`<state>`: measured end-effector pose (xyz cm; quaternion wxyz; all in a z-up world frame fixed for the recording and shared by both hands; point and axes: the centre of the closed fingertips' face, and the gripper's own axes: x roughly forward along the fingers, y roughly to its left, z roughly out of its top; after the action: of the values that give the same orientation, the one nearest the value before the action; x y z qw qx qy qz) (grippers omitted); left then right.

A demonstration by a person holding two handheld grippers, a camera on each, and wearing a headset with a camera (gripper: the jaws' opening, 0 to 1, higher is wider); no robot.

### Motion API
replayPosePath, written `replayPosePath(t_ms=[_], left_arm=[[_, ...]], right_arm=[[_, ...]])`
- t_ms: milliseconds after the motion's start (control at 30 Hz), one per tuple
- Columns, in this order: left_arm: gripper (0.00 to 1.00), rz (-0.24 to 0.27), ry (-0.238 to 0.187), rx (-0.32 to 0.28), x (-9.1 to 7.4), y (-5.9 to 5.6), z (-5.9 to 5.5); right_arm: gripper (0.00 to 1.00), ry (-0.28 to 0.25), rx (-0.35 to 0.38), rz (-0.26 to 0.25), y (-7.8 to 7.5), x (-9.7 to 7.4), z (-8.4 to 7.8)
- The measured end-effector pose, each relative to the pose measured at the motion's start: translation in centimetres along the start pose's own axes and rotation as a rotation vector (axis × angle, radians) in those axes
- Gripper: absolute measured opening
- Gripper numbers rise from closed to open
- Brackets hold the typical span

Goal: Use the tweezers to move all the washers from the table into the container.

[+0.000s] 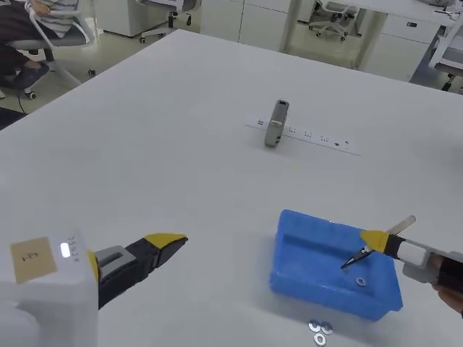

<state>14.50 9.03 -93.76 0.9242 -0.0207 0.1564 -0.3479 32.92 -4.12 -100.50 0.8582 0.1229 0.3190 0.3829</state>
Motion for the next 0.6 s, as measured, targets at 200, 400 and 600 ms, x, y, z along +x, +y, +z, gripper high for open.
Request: replayPosePath(t_ms=[200,400,600], left_arm=[[0.94,0.004,0.000,0.003,-0.2,0.1,0.0],[0.94,0.017,-0.002,0.005,-0.5,0.3,-0.2],[0.94,0.035,-0.005,0.001,-0.8,0.5,-0.4]], right_arm=[[0.03,0.045,-0.113,-0.040,-0.5,0.4,-0.9],[0.03,0.049,-0.190,-0.034,0.0,0.7,-1.2],[0.03,0.077,-0.372,-0.062,0.5,0.7,-1.4]])
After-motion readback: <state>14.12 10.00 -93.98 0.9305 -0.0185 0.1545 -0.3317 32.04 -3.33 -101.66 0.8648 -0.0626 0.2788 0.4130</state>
